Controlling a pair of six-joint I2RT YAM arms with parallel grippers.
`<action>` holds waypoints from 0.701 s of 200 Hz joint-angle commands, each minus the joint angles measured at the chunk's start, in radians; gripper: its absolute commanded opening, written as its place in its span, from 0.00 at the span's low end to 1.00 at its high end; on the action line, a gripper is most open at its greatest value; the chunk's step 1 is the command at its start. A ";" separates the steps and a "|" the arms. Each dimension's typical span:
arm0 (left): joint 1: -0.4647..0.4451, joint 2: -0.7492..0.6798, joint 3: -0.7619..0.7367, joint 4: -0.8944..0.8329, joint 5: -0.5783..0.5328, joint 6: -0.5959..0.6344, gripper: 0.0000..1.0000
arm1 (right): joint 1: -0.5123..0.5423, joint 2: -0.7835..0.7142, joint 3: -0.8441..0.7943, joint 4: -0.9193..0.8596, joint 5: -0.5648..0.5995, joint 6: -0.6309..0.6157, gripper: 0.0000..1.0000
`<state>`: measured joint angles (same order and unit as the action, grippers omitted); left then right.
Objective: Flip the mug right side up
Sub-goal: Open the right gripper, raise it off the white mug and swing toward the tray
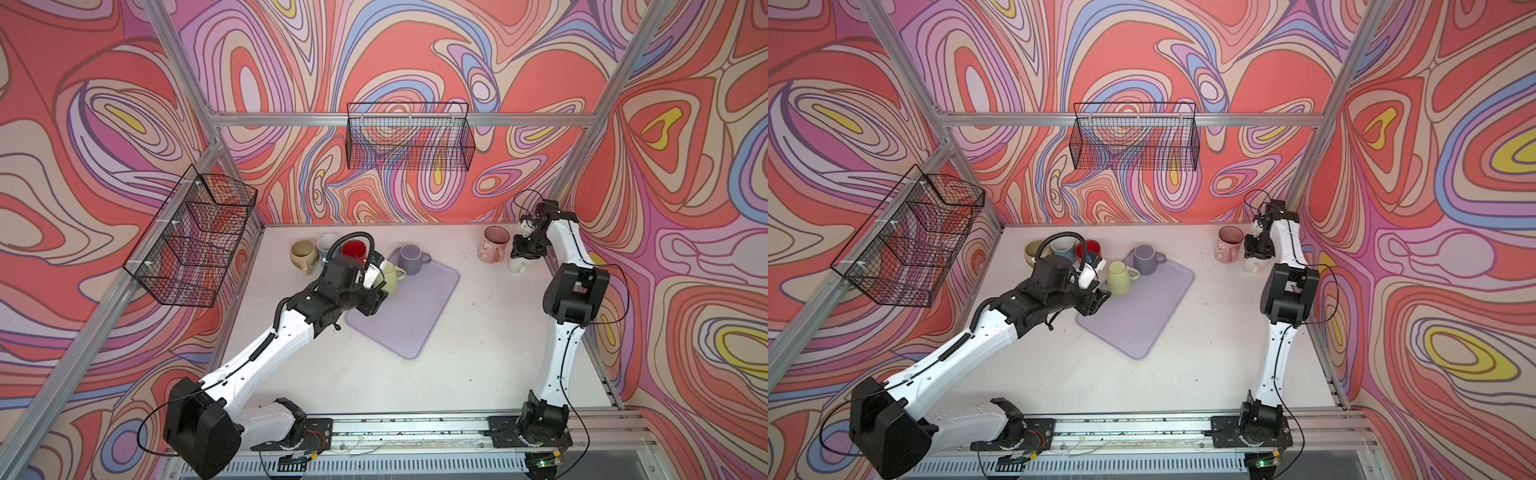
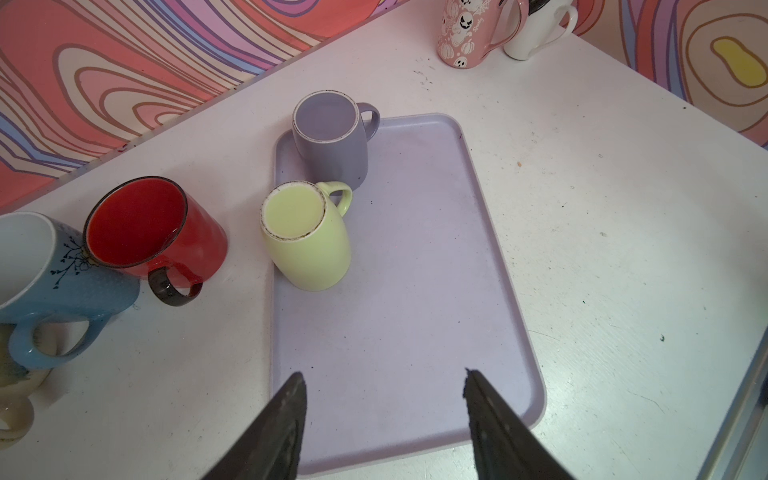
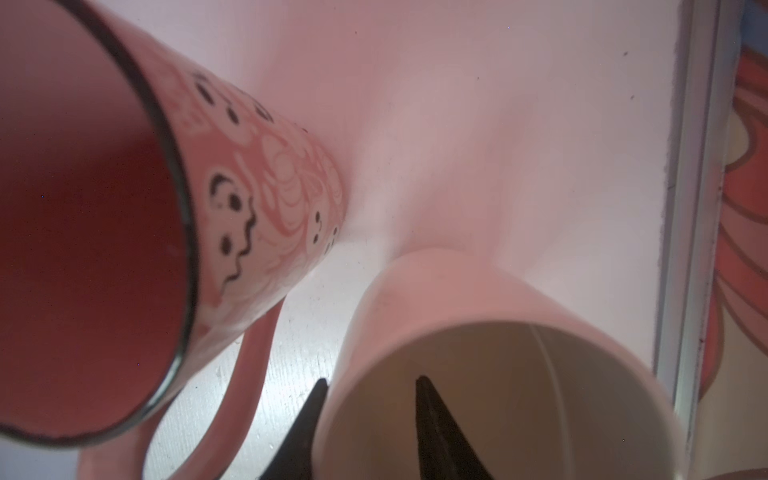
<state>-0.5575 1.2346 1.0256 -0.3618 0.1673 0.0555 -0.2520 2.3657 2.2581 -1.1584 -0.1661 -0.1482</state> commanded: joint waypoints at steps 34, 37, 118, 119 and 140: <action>-0.001 -0.017 -0.007 0.012 0.001 0.002 0.63 | -0.001 -0.048 0.075 -0.010 0.020 0.009 0.39; -0.001 -0.018 -0.007 0.013 0.001 0.003 0.63 | -0.001 -0.052 0.077 -0.010 0.021 0.010 0.39; -0.001 0.009 -0.008 0.027 -0.003 -0.013 0.63 | 0.010 -0.285 -0.011 0.109 -0.005 0.049 0.37; -0.001 0.010 -0.009 0.026 -0.004 -0.014 0.63 | 0.011 -0.290 -0.014 0.112 -0.006 0.049 0.37; -0.001 0.014 -0.007 0.029 -0.016 -0.016 0.63 | 0.033 -0.391 -0.133 0.200 -0.050 0.055 0.37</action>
<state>-0.5571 1.2392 1.0256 -0.3546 0.1654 0.0479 -0.2455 2.0708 2.2318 -1.0584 -0.1627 -0.1104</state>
